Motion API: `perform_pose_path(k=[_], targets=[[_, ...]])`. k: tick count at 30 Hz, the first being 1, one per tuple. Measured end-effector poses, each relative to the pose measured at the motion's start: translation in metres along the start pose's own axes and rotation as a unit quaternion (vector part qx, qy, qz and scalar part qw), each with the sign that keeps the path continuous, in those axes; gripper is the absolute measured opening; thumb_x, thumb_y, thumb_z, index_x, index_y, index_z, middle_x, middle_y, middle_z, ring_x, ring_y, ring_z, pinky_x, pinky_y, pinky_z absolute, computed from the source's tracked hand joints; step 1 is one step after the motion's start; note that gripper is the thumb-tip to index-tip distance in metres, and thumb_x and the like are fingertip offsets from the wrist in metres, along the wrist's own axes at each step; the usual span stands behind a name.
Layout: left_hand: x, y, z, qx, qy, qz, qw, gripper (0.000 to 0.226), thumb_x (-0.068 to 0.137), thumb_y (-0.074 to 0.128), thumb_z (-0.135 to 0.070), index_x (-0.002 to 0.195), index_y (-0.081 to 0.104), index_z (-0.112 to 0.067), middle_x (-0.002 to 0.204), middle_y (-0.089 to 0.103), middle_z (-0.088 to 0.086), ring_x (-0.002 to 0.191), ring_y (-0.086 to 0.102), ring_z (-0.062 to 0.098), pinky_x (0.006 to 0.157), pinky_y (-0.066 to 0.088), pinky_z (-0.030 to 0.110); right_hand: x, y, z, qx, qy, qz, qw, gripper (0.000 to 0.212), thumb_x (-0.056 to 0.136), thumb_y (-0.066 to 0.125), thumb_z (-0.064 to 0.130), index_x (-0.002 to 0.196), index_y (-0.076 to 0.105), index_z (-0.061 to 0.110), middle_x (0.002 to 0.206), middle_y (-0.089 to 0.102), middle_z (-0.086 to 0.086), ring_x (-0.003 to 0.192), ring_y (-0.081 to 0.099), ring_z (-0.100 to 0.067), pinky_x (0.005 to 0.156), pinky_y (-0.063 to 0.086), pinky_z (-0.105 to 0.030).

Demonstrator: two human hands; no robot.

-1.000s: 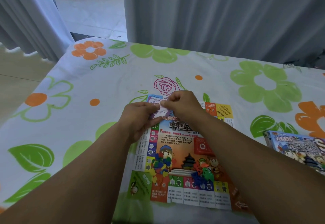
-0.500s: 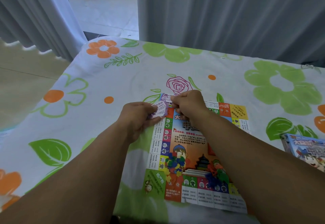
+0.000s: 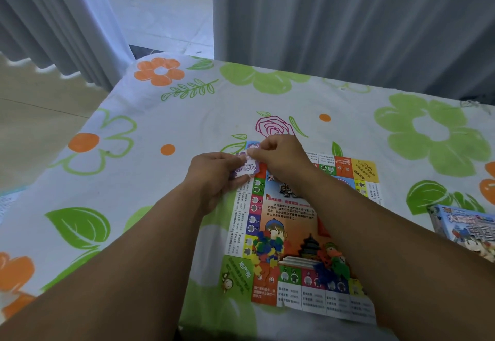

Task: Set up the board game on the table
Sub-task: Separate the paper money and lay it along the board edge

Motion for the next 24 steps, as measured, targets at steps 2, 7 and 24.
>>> perform_pose_path(k=[2, 7, 24], targets=[[0.0, 0.0, 0.0, -0.004, -0.006, -0.003, 1.0, 0.017, 0.092, 0.071, -0.012, 0.101, 0.067, 0.001, 0.096, 0.075, 0.023, 0.079, 0.075, 0.04, 0.084, 0.061, 0.044, 0.003, -0.003, -0.001, 0.027, 0.012, -0.031, 0.999, 0.036, 0.091, 0.071, 0.027, 0.083, 0.06, -0.007, 0.085, 0.066, -0.03, 0.073, 0.068, -0.042, 0.065, 0.059, -0.045], [0.003, -0.004, -0.001, -0.012, -0.018, -0.018, 1.0, 0.012, 0.093, 0.065, -0.004, 0.104, 0.067, 0.0, 0.103, 0.073, 0.024, 0.081, 0.075, 0.04, 0.078, 0.063, 0.041, 0.007, -0.005, -0.006, 0.084, 0.098, -0.037, 0.991, 0.019, 0.096, 0.065, 0.015, 0.081, 0.063, 0.004, 0.072, 0.057, -0.014, 0.049, 0.047, -0.017, 0.043, 0.038, -0.025], [0.002, -0.002, 0.0, 0.016, -0.01, -0.001, 1.0, 0.024, 0.091, 0.073, -0.019, 0.104, 0.066, 0.0, 0.097, 0.076, 0.021, 0.08, 0.075, 0.039, 0.08, 0.062, 0.042, 0.001, -0.002, 0.004, -0.014, -0.006, -0.036, 0.999, 0.04, 0.09, 0.07, 0.041, 0.075, 0.059, 0.006, 0.081, 0.07, -0.016, 0.072, 0.071, -0.027, 0.074, 0.058, -0.043]])
Point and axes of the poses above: each hand's wrist, its own x-axis towards the middle knuckle, its own y-axis out of the palm, z = x × y, the point moved 2 cm from there along x, towards the middle knuckle
